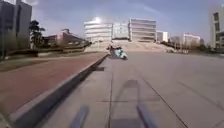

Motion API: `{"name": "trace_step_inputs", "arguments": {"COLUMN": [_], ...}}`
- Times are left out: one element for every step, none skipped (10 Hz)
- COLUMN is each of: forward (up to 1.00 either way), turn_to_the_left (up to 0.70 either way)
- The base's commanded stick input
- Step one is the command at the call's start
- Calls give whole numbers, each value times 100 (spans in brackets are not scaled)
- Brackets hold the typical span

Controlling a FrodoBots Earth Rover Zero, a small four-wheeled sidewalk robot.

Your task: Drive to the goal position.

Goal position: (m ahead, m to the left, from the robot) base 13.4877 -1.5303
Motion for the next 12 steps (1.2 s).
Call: {"name": "trace_step_inputs", "arguments": {"forward": [70, 70, 70, 70, 70, 70, 70, 70, 70, 70, 70, 70], "turn_to_the_left": [-14, -14, -14, -14, -14, -14, -14, -14, -14, -14, -14, -14]}}
